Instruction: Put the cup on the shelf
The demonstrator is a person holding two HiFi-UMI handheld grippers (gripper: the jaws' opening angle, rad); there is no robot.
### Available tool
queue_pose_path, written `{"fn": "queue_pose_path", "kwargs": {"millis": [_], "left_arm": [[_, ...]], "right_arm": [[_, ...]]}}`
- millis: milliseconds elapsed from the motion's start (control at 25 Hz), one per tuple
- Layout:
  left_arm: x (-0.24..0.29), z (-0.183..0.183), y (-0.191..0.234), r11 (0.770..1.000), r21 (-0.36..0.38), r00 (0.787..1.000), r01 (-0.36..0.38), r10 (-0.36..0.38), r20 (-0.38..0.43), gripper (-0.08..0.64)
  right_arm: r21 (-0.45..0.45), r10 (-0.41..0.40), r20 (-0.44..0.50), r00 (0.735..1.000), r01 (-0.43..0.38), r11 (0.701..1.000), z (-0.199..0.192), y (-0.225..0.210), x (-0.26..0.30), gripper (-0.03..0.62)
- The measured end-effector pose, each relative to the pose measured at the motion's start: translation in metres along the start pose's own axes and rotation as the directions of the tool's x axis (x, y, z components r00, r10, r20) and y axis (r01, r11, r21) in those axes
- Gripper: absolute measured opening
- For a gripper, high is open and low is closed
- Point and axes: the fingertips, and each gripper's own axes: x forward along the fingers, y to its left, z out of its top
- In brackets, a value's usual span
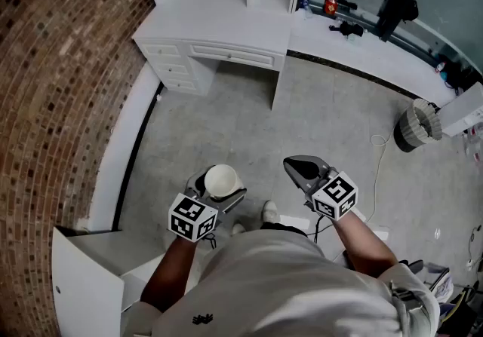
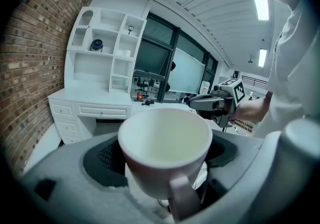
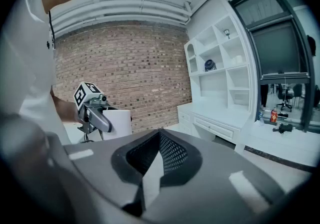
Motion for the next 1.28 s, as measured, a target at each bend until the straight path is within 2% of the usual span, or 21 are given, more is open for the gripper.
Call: {"fn": "queue_pose_path", "kwargs": {"millis": [320,760,1040,1280], "left_arm": [[0.062,0.044,0.000,0.999,0.034,1.000,0.014,-0.014,0.003,0.430],[0.128,0.084,0.010,1.000,0.026,1.000,-0.005,0.006,-0.001,0.430],[0.155,0.118,0.045,0.998,0.060,1.000,0.003,-0.002,-0.014,0.430],[0.186,0.151,0.088,0.996,0.069,0.998,0.059,-0.059,-0.002,0.430]], "right_arm": [[0.014,0.006,-0.002,1.000,-0.006,1.000,-0.003,-0.057,-0.012,0.009],[0.021,0.020,-0.012,1.000,-0.019,1.000,-0.022,-0.117,-0.023,0.012],[0.054,0.028,-0.021,0.999,-0.027,0.998,-0.023,-0.140,-0.004,0.011],[0.072,-0.013,-0.030,0.999,0.015,0.997,-0.014,-0.175,0.026,0.011]]}}
